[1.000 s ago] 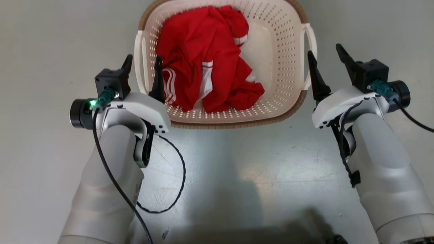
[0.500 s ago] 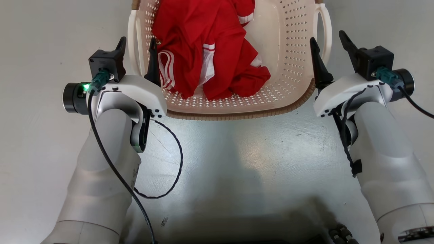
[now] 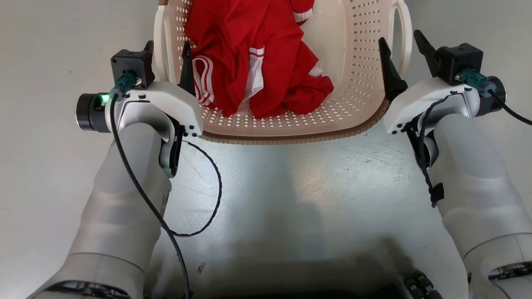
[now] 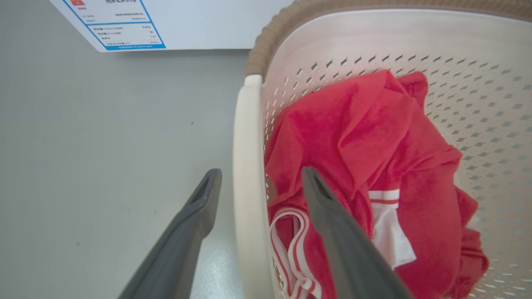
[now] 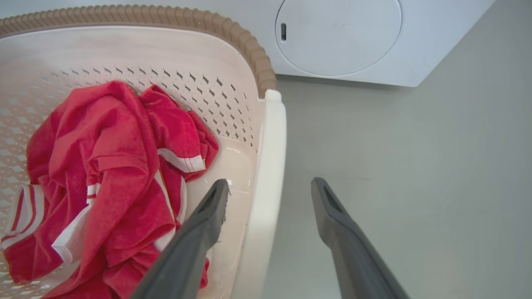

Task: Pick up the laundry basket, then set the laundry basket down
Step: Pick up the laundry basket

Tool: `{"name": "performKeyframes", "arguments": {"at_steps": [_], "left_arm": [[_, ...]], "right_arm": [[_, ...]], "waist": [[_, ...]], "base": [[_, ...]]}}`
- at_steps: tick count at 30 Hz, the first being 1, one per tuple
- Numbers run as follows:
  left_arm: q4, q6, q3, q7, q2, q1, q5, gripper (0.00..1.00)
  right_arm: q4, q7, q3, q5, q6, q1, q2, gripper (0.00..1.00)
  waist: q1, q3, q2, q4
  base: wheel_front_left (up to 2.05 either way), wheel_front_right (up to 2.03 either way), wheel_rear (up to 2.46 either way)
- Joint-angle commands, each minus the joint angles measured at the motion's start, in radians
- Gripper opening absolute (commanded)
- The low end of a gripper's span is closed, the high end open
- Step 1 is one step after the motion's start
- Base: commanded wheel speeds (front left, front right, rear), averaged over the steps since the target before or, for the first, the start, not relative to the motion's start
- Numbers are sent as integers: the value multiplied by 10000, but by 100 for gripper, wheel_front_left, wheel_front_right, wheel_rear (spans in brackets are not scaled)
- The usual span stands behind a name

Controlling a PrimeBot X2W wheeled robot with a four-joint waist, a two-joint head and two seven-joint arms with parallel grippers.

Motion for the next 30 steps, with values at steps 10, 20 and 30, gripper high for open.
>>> {"name": "performKeyframes", "arguments": {"at_steps": [10, 20, 30], "left_arm": [[863, 55, -267, -53, 213, -481, -401, 100], [1298, 55, -635, -53, 213, -669, -643, 100], [1463, -130, -1147, -53, 213, -790, -941, 0]], "right_arm": [[742, -107, 233, 146, 62, -143, 145, 100], [1034, -107, 279, 161, 62, -312, 145, 100], [1749, -107, 792, 237, 62, -437, 145, 0]], "waist": [[0, 39, 0, 68], [0, 88, 0, 136], [0, 17, 0, 192]], "base": [[0, 0, 0], [0, 0, 0], [0, 0, 0]]}}
